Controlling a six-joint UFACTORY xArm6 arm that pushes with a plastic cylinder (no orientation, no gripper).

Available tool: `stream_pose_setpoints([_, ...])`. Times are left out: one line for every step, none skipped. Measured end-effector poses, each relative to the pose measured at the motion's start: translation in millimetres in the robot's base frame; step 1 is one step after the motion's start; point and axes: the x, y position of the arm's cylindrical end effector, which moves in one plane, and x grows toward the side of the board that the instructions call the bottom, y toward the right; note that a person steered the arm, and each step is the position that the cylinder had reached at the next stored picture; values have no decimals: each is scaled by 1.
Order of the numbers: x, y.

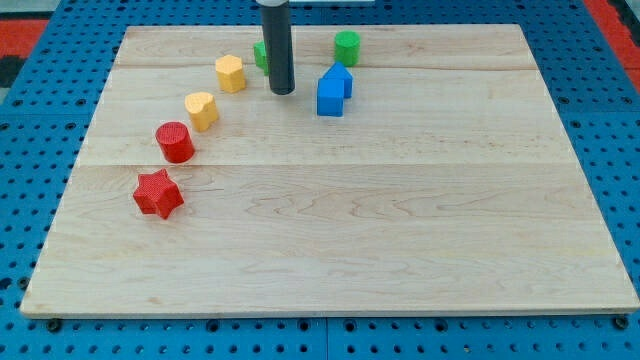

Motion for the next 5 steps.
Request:
stream_pose_setpoints([-4, 80])
stream_pose_setpoints([-1, 150])
stream_pose_setpoints([0, 142])
stream_pose_setpoints([-7, 100])
stream_pose_setpoints([9, 56])
